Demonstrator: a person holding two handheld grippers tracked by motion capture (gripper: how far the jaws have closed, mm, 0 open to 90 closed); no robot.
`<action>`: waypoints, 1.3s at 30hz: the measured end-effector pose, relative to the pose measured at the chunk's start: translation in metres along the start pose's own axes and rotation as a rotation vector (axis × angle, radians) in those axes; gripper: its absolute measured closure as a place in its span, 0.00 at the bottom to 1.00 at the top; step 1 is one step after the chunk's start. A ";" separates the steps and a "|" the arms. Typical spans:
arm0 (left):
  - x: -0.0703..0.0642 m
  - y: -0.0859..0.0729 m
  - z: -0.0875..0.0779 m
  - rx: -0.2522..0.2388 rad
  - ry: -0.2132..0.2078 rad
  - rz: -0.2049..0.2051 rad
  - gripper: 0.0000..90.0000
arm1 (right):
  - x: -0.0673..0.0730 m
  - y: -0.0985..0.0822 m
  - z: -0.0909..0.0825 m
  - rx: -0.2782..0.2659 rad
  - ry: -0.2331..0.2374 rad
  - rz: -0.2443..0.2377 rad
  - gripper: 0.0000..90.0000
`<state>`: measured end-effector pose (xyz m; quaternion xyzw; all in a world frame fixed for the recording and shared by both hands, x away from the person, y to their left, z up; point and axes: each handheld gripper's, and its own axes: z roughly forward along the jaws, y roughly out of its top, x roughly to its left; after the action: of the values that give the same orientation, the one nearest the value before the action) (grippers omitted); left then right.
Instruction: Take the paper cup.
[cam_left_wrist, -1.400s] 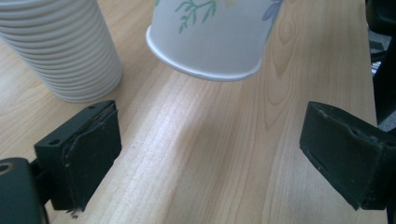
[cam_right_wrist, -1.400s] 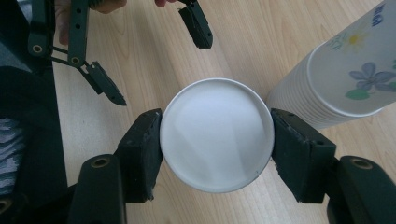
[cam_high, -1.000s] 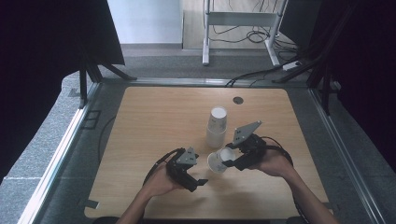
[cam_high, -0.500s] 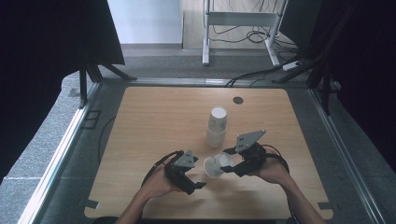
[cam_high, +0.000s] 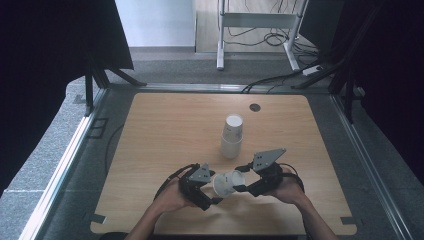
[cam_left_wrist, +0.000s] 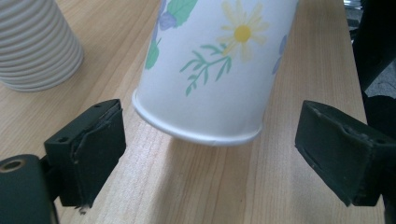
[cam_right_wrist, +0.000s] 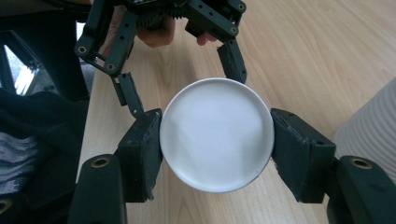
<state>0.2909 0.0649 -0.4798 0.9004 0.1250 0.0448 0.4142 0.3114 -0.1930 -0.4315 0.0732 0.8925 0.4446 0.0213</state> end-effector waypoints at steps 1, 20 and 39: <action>0.000 0.000 0.001 -0.005 -0.006 -0.005 0.09 | 0.000 -0.001 0.001 0.000 -0.004 0.000 0.41; 0.000 -0.004 0.009 -0.011 -0.043 0.006 0.16 | 0.002 -0.006 0.001 -0.082 0.057 0.011 0.42; 0.000 -0.004 0.007 -0.008 -0.042 0.010 0.29 | 0.000 -0.009 0.002 -0.085 0.081 0.005 0.42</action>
<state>0.2910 0.0624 -0.4871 0.9001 0.1116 0.0283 0.4201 0.3105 -0.1968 -0.4393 0.0561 0.8728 0.4846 -0.0128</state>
